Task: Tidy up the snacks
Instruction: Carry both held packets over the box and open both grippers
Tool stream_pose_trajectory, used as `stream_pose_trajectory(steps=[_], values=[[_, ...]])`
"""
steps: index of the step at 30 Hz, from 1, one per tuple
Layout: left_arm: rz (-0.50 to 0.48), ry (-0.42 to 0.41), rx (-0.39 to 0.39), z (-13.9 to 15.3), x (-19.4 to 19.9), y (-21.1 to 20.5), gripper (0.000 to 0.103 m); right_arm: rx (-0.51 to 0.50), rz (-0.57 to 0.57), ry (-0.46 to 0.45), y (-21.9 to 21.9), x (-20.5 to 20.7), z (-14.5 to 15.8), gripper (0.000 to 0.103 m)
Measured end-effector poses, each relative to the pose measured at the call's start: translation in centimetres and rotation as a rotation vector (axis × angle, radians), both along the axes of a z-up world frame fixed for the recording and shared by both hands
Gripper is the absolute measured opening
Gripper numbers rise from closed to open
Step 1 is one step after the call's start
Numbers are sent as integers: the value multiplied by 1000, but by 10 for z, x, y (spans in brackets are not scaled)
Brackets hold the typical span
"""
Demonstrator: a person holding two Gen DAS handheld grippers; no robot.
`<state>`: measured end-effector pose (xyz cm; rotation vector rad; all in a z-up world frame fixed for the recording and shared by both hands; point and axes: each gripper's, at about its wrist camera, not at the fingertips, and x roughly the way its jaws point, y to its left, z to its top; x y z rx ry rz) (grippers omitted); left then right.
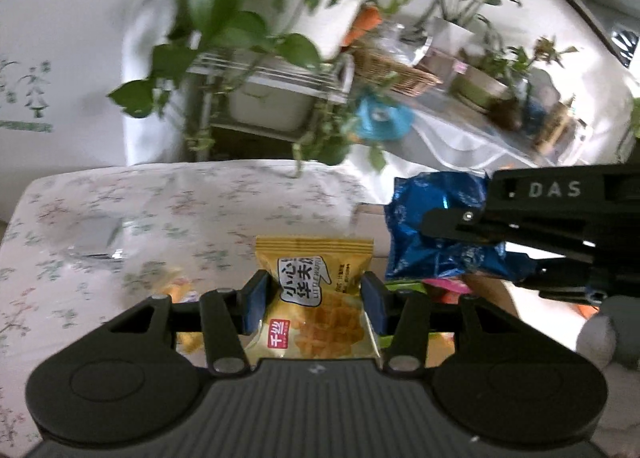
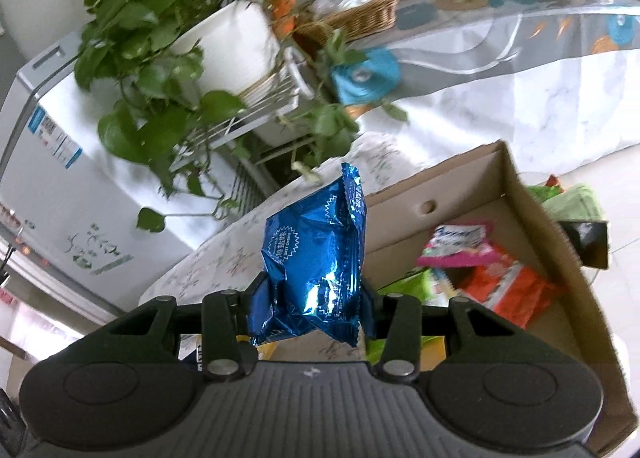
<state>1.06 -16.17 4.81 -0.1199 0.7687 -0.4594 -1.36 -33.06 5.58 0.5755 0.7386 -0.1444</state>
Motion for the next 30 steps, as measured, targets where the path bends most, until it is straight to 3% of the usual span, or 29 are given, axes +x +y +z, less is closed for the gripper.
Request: stream_pose_trajectory(steps=[8,17,26,27,29,30], values=[[-63,23,-15,-1,-1,-44,49,-39,-68,-4,-31,-8,2,51],[-128,42,-10,-5,-7,-77,49,10,-177,-45,-78,-27,7,51],[-200,53,2,-12,-7,-109,51,38,-205,-13,-87,-24,-2,54],[-202,51,10,-12,-8,-112,53,44,-208,-6,-87,-23,-3,55],[-195,42,19,-9,-9,-112,74,53,-208,-5,-88,-22,-4,64],[-190,34,22,-8,-10,-111,79,56,-204,-9,-88,-23,-4,67]])
